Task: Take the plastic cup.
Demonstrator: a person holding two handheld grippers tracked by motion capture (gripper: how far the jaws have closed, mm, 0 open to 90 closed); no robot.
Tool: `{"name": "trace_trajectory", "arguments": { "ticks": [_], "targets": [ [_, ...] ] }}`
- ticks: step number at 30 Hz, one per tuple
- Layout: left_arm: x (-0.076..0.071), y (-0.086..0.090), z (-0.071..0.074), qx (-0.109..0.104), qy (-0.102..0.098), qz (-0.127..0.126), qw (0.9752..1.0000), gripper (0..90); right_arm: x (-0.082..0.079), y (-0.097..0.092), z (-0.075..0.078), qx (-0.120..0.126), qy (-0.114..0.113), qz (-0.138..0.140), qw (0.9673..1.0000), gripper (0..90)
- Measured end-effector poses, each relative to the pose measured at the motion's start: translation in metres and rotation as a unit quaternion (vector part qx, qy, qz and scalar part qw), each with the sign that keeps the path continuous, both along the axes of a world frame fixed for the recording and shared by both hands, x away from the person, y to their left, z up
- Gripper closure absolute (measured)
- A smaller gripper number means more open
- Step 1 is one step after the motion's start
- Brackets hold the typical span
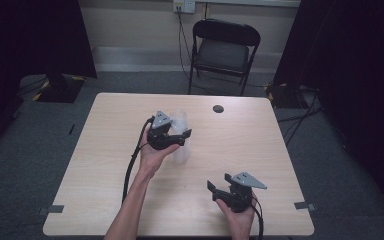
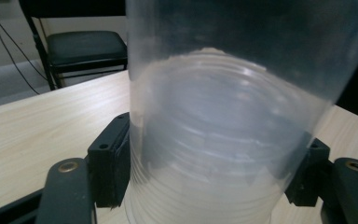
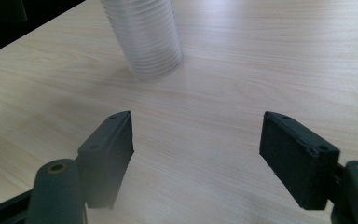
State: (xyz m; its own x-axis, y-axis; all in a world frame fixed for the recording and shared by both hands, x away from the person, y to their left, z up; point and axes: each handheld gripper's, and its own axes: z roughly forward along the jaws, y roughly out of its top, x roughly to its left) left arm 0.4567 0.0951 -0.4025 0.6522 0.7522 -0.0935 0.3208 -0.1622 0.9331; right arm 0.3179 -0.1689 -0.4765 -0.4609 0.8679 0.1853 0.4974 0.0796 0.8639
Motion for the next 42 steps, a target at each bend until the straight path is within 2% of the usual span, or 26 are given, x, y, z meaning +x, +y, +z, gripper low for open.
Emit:
{"name": "trace_trajectory", "arguments": {
  "ticks": [10,16,18,24,30,36,40,42],
  "targets": [
    [-0.004,0.004,0.009,-0.01,-0.029,0.005,0.9995,32.8,-0.002,-0.001,0.003,0.006,-0.012,-0.007,0.9999,25.6],
    [-0.006,0.007,0.014,-0.028,-0.031,0.0,0.9991,33.2,-0.001,0.001,0.002,0.005,-0.01,-0.003,0.9999,25.6],
    [-0.006,0.006,0.016,-0.025,-0.034,-0.001,0.9991,33.2,-0.001,0.001,0.002,0.004,-0.011,-0.002,0.9999,25.6],
    [-0.006,0.009,0.021,-0.039,-0.037,-0.005,0.9986,33.5,-0.001,0.0,0.002,0.006,-0.011,-0.002,0.9999,25.6],
    [-0.014,0.009,0.032,-0.027,-0.056,-0.01,0.998,32.7,-0.002,0.0,0.002,0.01,-0.018,-0.003,0.9998,25.8],
    [-0.022,0.013,0.042,-0.039,-0.074,-0.011,0.9964,32.9,-0.003,0.001,0.001,0.008,-0.018,-0.002,0.9998,25.8],
    [-0.023,0.019,0.042,-0.051,-0.056,-0.008,0.9971,33.2,-0.002,0.001,0.001,0.013,-0.019,0.0,0.9997,25.8],
    [-0.026,0.024,0.04,-0.059,-0.059,-0.001,0.9965,33.4,-0.002,0.001,0.001,0.014,-0.02,0.001,0.9997,25.8]
  ]
}}
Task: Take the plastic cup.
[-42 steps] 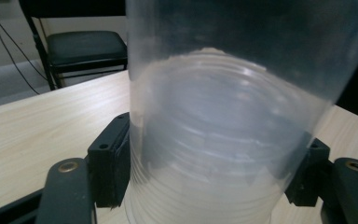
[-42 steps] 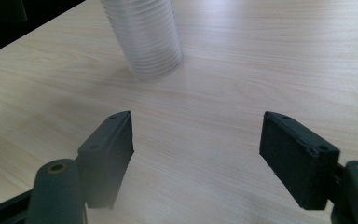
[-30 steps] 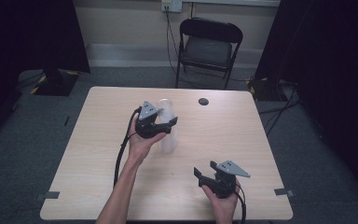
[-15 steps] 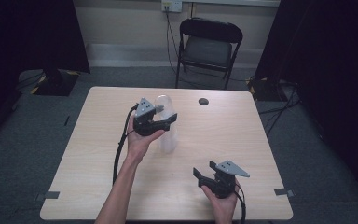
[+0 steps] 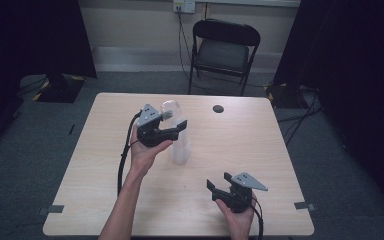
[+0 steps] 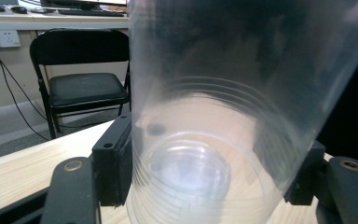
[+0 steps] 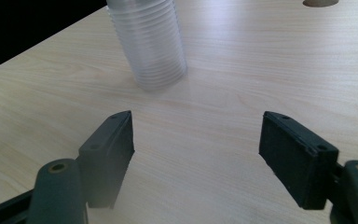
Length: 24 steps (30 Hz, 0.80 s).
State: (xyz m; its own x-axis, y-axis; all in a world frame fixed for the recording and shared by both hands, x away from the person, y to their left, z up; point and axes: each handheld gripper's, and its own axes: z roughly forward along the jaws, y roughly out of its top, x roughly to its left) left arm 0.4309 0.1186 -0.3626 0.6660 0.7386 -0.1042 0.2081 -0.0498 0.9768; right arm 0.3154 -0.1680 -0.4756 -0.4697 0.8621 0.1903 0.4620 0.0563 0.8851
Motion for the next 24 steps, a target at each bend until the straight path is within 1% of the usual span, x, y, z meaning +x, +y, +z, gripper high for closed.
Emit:
{"name": "trace_trajectory", "arguments": {
  "ticks": [1,4,6,9,11,13,17,19,22,23,24],
  "targets": [
    [-0.001,0.002,0.0,-0.004,0.0,0.0,1.0,33.4,0.0,0.0,0.0,0.001,-0.001,0.0,1.0,25.8],
    [-0.004,0.009,0.0,-0.004,0.002,0.003,1.0,33.4,0.001,0.001,-0.001,-0.001,0.001,0.002,1.0,25.6],
    [-0.007,0.012,0.0,-0.01,0.003,0.003,0.9999,33.5,0.001,0.002,-0.001,-0.002,0.0,0.003,1.0,25.6],
    [-0.012,0.016,0.001,-0.003,0.011,0.004,0.9999,33.6,0.001,0.003,-0.001,-0.002,-0.002,0.005,1.0,25.6],
    [-0.016,0.018,0.001,0.007,0.012,0.006,0.9999,33.7,0.001,0.003,0.0,-0.003,-0.002,0.007,1.0,25.6],
    [-0.021,0.02,-0.001,0.012,0.016,0.008,0.9998,33.7,0.001,0.004,-0.001,-0.002,-0.001,0.008,1.0,25.6],
    [-0.027,0.023,-0.003,0.008,0.022,0.006,0.9997,33.7,0.001,0.006,-0.001,0.0,-0.001,0.012,0.9999,25.6],
    [-0.03,0.024,-0.004,-0.001,0.027,0.001,0.9996,33.6,0.001,0.007,0.0,-0.002,-0.002,0.013,0.9999,25.6],
    [-0.035,0.023,-0.007,0.002,0.029,0.008,0.9995,33.6,0.0,0.007,0.0,-0.002,-0.004,0.014,0.9999,25.7],
    [-0.036,0.023,-0.008,-0.001,0.032,0.004,0.9995,33.6,0.0,0.007,0.0,-0.001,-0.005,0.015,0.9999,25.7],
    [-0.038,0.022,-0.009,0.004,0.034,0.003,0.9994,33.6,0.0,0.008,0.0,0.0,-0.005,0.015,0.9999,25.7]
  ]
}}
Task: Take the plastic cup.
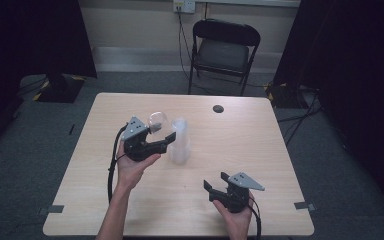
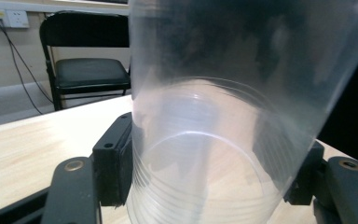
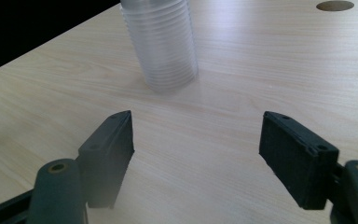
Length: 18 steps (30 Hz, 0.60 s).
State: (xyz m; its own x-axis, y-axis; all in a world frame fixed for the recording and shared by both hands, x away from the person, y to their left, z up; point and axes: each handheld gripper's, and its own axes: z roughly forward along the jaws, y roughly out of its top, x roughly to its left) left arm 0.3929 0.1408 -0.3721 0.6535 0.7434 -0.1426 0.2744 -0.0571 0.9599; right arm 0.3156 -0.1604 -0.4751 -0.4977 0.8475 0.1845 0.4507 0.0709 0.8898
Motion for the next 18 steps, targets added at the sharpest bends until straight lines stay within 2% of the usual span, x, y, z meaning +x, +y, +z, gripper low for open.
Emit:
{"name": "trace_trajectory", "arguments": {
  "ticks": [2,10,13,15,18],
  "targets": [
    [-0.003,-0.001,-0.004,0.005,0.002,0.001,1.0,33.6,0.0,0.0,0.0,0.002,-0.002,0.003,1.0,26.0],
    [-0.019,-0.002,-0.018,-0.015,0.02,-0.013,0.9996,33.2,-0.001,0.005,0.002,0.0,-0.005,0.016,0.9999,27.8],
    [-0.023,-0.001,-0.023,-0.013,0.021,-0.019,0.9995,33.2,-0.001,0.007,0.003,0.002,-0.009,0.022,0.9997,30.1],
    [-0.027,0.0,-0.026,-0.017,0.023,-0.032,0.9991,33.3,-0.001,0.008,0.003,-0.001,-0.012,0.025,0.9996,30.4],
    [-0.031,-0.003,-0.029,-0.01,0.027,-0.04,0.9988,33.4,-0.002,0.011,0.004,-0.013,-0.023,0.031,0.9992,31.1]
  ]
}}
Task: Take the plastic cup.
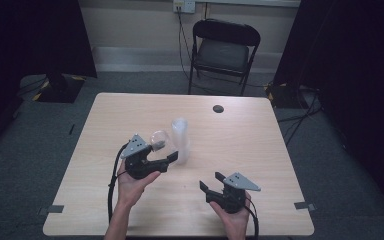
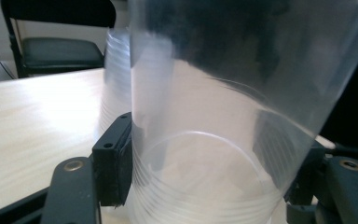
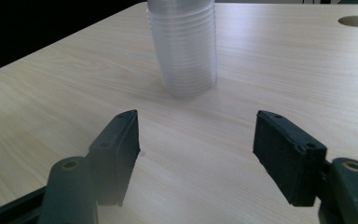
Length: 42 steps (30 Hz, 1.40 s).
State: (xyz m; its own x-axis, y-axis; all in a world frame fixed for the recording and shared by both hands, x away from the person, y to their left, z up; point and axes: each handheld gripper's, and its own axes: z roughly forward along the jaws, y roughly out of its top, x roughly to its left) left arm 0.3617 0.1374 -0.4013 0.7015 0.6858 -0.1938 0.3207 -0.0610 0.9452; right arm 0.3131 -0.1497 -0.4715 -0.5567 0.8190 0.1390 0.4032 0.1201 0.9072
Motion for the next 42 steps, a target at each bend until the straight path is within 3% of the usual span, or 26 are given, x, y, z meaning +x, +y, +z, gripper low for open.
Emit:
{"name": "trace_trajectory", "arguments": {
  "ticks": [6,8,13,16,23,25,28,33,36,39,42],
  "targets": [
    [-0.007,-0.01,-0.008,-0.014,0.018,-0.028,0.9994,33.3,-0.004,0.007,0.003,-0.01,-0.019,0.017,0.9996,34.8],
    [-0.009,-0.013,-0.01,-0.006,0.023,-0.028,0.9993,33.3,-0.005,0.008,0.003,-0.008,-0.024,0.021,0.9994,36.7],
    [-0.016,-0.017,-0.018,-0.033,0.041,-0.038,0.9979,33.4,-0.008,0.011,0.003,-0.007,-0.032,0.031,0.999,42.8],
    [-0.017,-0.019,-0.023,-0.038,0.053,-0.031,0.9974,33.2,-0.01,0.013,0.005,-0.005,-0.034,0.04,0.9986,45.0],
    [-0.023,-0.017,-0.032,-0.061,0.082,-0.04,0.994,33.4,-0.013,0.017,0.006,0.0,-0.045,0.057,0.9974,46.2],
    [-0.025,-0.017,-0.034,-0.072,0.092,-0.05,0.9919,33.5,-0.014,0.02,0.006,-0.002,-0.048,0.069,0.9965,47.8],
    [-0.028,-0.017,-0.033,-0.066,0.096,-0.044,0.9923,34.3,-0.015,0.027,0.005,-0.003,-0.056,0.086,0.9947,49.1],
    [-0.028,-0.014,-0.036,-0.083,0.118,-0.047,0.9885,34.7,-0.016,0.032,0.006,-0.005,-0.073,0.09,0.9932,51.0],
    [-0.028,-0.014,-0.039,-0.086,0.132,-0.033,0.9869,35.0,-0.018,0.032,0.007,0.0,-0.089,0.099,0.9911,50.9],
    [-0.027,-0.012,-0.04,-0.106,0.148,-0.045,0.9822,35.0,-0.019,0.033,0.008,0.001,-0.102,0.104,0.9894,51.9],
    [-0.027,-0.014,-0.041,-0.111,0.158,-0.04,0.9803,34.6,-0.02,0.034,0.008,-0.004,-0.115,0.107,0.9876,54.2]
  ]
}}
